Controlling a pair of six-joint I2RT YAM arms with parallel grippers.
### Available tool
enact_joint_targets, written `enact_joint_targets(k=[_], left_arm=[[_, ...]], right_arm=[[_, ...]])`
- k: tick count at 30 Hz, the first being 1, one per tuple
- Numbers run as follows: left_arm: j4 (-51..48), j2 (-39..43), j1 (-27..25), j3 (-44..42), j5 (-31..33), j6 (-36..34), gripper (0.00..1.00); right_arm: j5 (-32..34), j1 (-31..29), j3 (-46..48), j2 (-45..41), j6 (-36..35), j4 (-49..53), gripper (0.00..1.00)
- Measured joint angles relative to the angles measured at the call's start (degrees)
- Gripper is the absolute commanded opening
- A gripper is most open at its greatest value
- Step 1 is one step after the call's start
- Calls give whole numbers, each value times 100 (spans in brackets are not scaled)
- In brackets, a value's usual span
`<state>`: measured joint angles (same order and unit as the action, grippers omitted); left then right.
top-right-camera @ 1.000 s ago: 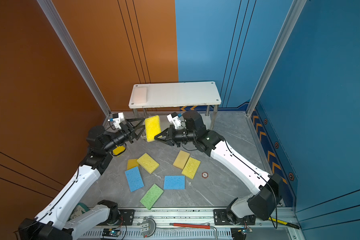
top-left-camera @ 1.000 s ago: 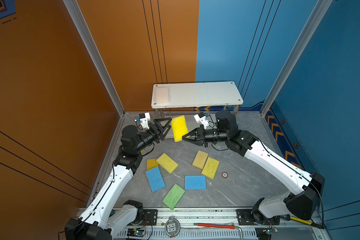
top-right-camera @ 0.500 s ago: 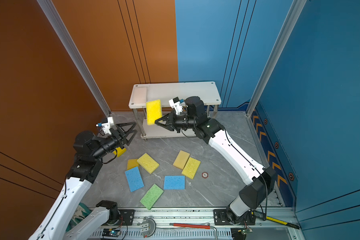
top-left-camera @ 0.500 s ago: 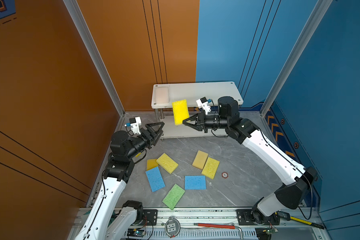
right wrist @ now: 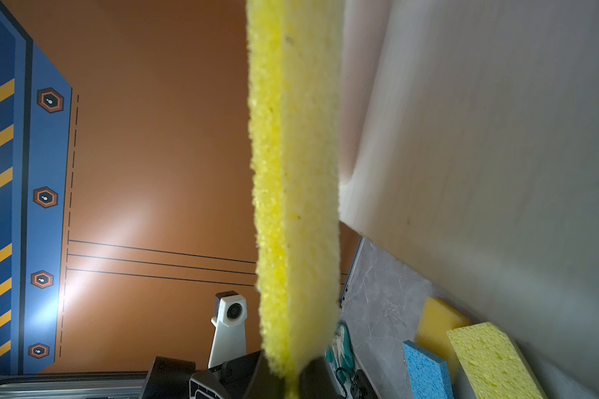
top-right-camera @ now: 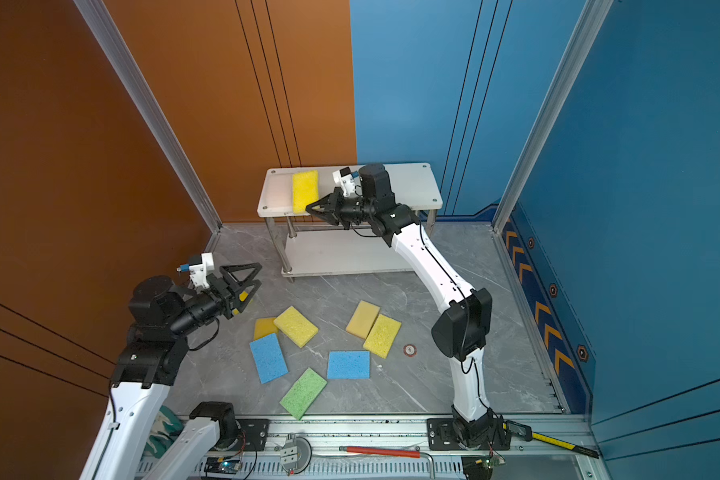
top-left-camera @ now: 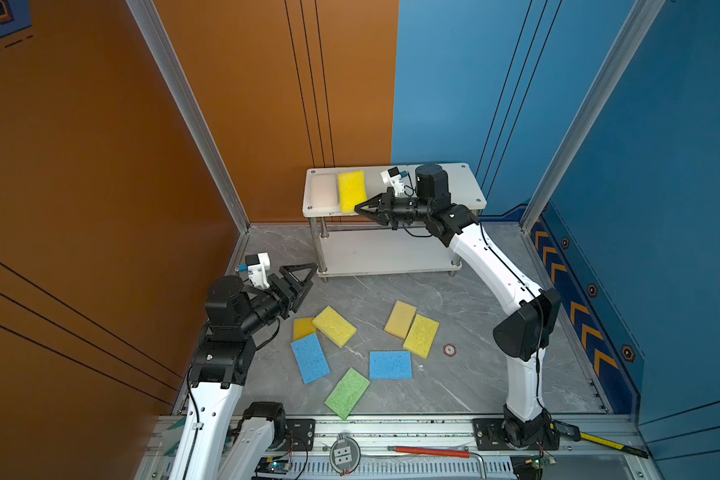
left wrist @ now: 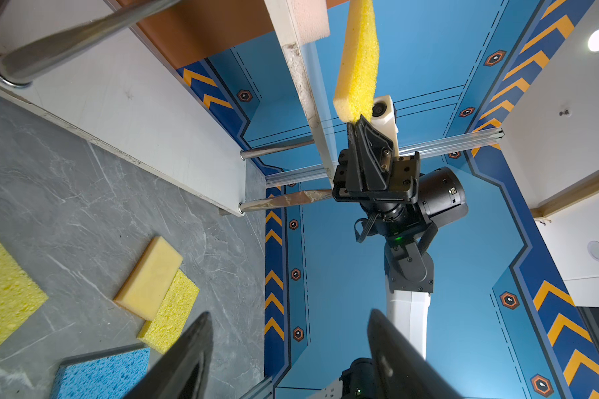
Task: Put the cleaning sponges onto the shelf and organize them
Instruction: 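Carry the yellow foam sponge over the top shelf with the right gripper while left withdraws, then lower the yellow sponge onto the top shelf beside the pink sponge, open right gripper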
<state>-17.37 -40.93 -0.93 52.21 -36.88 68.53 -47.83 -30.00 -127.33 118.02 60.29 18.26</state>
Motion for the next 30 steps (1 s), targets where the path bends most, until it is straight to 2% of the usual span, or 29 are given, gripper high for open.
enact_joint_targets(k=[6,18,23,30], left_arm=[[-162,-20,358,44,-297,-17,71],[-175,-219,614,74,-568,-20,71],[-175,-238,640,74,-584,-17,71],[-175,-225,673,74,-586,-15,71]], right_arm=[[-59,118,-533,492,68,22,3],[-140,184,-763,640,273,20,5],[-146,184,-763,640,295,20,11],[-144,170,-763,640,372,20,30]])
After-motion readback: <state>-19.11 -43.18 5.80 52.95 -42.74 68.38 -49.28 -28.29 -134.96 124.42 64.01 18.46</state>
